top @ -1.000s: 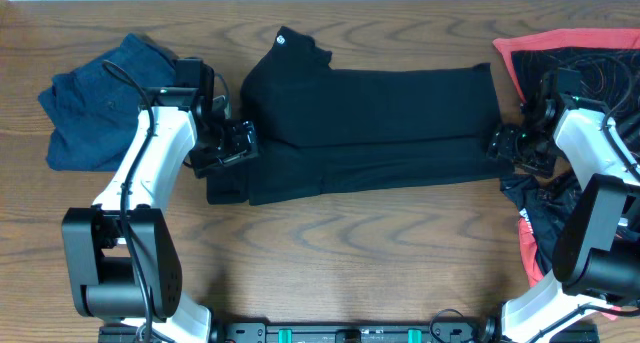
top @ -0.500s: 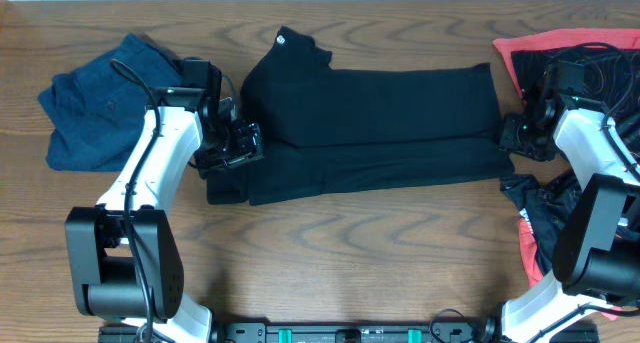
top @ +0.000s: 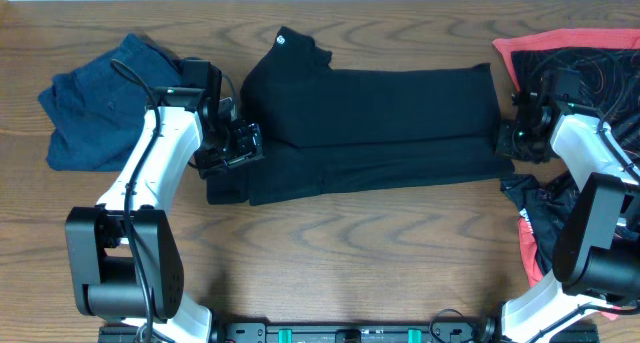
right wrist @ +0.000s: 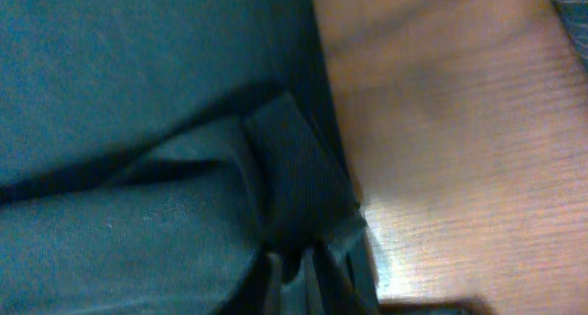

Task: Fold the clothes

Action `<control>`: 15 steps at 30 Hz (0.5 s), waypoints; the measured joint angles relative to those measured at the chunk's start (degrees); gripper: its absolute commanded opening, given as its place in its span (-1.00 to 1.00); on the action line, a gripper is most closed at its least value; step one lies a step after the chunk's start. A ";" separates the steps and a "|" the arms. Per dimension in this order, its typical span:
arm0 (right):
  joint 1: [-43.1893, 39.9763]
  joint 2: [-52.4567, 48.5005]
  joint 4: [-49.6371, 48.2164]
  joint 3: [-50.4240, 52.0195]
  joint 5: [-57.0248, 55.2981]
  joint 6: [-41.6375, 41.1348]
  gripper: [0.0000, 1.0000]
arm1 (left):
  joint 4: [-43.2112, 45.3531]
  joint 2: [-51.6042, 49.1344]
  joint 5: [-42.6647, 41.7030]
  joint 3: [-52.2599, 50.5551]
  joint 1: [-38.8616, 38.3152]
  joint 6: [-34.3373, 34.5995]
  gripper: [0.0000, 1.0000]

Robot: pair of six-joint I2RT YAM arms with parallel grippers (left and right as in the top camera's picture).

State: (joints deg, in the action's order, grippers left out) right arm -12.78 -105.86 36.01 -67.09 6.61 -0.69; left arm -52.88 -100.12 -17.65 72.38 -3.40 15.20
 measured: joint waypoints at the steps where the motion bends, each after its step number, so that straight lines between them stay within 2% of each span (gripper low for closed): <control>1: 0.00 0.00 -0.94 0.02 0.15 -0.28 -0.98 | 0.00 0.02 0.00 0.00 0.00 0.00 0.68; 7: 0.00 0.00 -7.10 0.04 1.22 -2.27 -0.98 | -0.07 0.02 0.00 0.00 0.00 0.00 0.68; 8: 0.00 0.00 -8.33 0.07 1.68 -2.56 -0.93 | -0.07 0.02 0.00 0.00 0.00 0.00 0.68; 10: 0.00 0.00 -11.02 0.09 2.93 -3.39 -0.40 | -0.07 0.00 0.00 0.00 0.00 0.00 0.68; 11: 0.00 0.00 -12.50 0.09 3.65 -3.34 -0.36 | -0.09 0.00 0.00 0.00 0.00 0.00 0.68; 15: 0.00 0.00 -13.97 0.09 5.25 -3.69 -0.38 | -0.48 0.02 0.00 0.00 0.00 0.00 0.68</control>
State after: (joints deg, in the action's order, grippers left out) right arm -12.78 -105.86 22.04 -67.00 11.86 -4.38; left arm -53.36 -100.09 -17.65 72.38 -3.40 15.20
